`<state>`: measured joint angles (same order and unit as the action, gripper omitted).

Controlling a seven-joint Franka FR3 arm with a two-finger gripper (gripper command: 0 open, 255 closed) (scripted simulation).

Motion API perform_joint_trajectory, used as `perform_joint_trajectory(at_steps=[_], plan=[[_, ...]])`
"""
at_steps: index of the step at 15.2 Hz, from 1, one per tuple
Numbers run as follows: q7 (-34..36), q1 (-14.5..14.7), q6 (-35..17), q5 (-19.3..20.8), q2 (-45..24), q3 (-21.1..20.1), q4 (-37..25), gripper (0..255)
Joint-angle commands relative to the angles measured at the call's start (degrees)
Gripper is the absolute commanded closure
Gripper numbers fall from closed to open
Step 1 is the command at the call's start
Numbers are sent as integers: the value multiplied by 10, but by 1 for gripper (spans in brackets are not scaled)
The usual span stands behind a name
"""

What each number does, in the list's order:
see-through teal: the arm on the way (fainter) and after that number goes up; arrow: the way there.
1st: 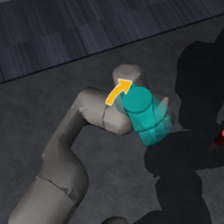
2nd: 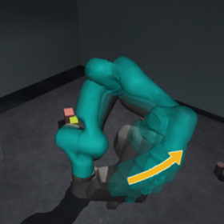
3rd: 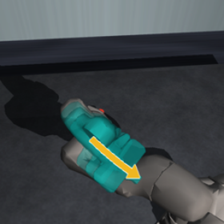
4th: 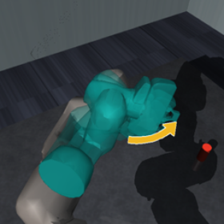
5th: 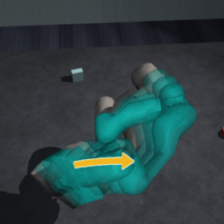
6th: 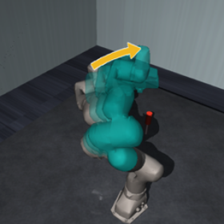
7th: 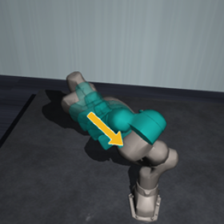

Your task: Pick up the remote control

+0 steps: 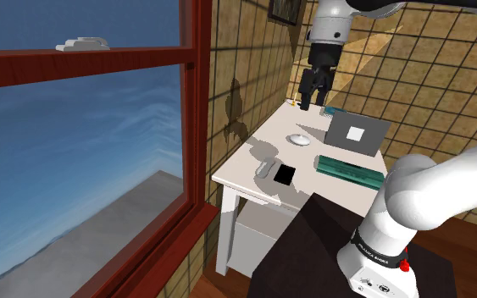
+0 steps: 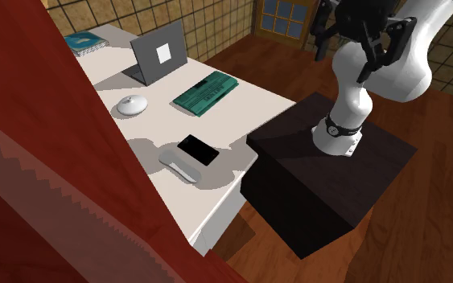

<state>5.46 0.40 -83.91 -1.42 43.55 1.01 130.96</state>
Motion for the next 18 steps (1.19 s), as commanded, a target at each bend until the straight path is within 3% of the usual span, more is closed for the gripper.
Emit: perform_joint_trajectory(at_steps=[1,9,18], plan=[[0,0,0,0,0,0,0,0],[65,-37,-155,5,-98,3,51,0],[135,-75,-315,12,-247,17,56,0]])
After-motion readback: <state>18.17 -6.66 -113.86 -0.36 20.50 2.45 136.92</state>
